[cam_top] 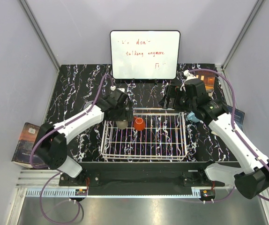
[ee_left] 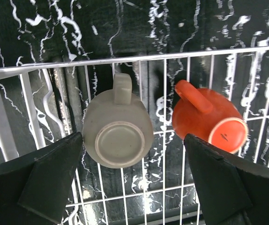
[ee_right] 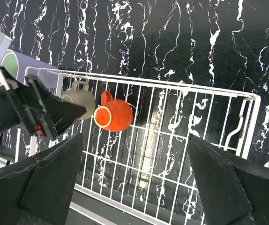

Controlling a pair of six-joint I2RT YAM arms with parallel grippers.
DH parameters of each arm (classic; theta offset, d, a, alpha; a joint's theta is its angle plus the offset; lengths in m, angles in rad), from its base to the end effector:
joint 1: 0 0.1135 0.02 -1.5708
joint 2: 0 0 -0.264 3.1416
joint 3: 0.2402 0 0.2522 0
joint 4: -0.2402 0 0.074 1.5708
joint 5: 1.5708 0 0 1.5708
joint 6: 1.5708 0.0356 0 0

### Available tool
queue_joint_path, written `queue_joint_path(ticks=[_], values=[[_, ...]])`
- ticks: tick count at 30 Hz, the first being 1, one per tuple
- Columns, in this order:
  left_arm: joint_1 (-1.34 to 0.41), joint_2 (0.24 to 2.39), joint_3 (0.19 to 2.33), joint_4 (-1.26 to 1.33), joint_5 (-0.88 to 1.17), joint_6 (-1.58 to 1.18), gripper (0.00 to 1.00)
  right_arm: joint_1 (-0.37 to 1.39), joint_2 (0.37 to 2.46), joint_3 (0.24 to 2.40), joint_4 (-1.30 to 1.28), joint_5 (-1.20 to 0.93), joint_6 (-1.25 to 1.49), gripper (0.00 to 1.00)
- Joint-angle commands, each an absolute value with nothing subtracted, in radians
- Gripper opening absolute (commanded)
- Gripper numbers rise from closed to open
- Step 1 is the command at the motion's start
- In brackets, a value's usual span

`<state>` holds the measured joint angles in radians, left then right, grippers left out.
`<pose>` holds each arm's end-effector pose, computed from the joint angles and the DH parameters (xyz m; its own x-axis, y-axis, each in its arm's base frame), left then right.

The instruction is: Unload the cups from the dish rack

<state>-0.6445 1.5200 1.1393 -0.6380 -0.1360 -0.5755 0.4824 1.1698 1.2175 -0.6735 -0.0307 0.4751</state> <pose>0.2536 -0.1846 0.2488 -0.8640 -0.0252 -0.5028 0.0813 0.9787 -0.1886 0.2188 0.1158 0.3640 -0.6836 0.1581 -0.7125 -0.1946 0.9014 0.3867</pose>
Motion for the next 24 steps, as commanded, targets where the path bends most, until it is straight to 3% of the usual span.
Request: queue_joint_path(ticks=[1, 9, 12, 17, 20, 23, 24], values=[[-0.632, 1.525, 1.131, -0.687, -0.23, -0.581, 0.99, 0.486, 1.135, 1.206, -0.643, -0.058, 0.454, 1.0], [-0.632, 1.565, 1.137, -0.698, -0.222, -0.597, 0.99, 0.486, 1.127, 1.174, -0.644, -0.049, 0.446, 1.0], [-0.635, 1.581, 1.135, -0.696, -0.224, -0.6, 0.94, 0.486, 1.124, 1.167, -0.644, -0.046, 0.442, 1.0], [-0.647, 1.594, 1.143, -0.696, -0.235, -0.6, 0.67, 0.486, 1.117, 1.155, -0.644, -0.041, 0.436, 1.0], [-0.661, 1.585, 1.147, -0.698, -0.25, -0.6, 0.55, 0.486, 1.112, 1.147, -0.644, -0.041, 0.436, 1.0], [-0.675, 1.575, 1.158, -0.696, -0.265, -0.592, 0.5, 0.486, 1.109, 1.141, -0.644, -0.041, 0.431, 1.0], [-0.681, 1.563, 1.16, -0.698, -0.27, -0.591, 0.41, 0.486, 1.108, 1.14, -0.643, -0.041, 0.433, 1.0]])
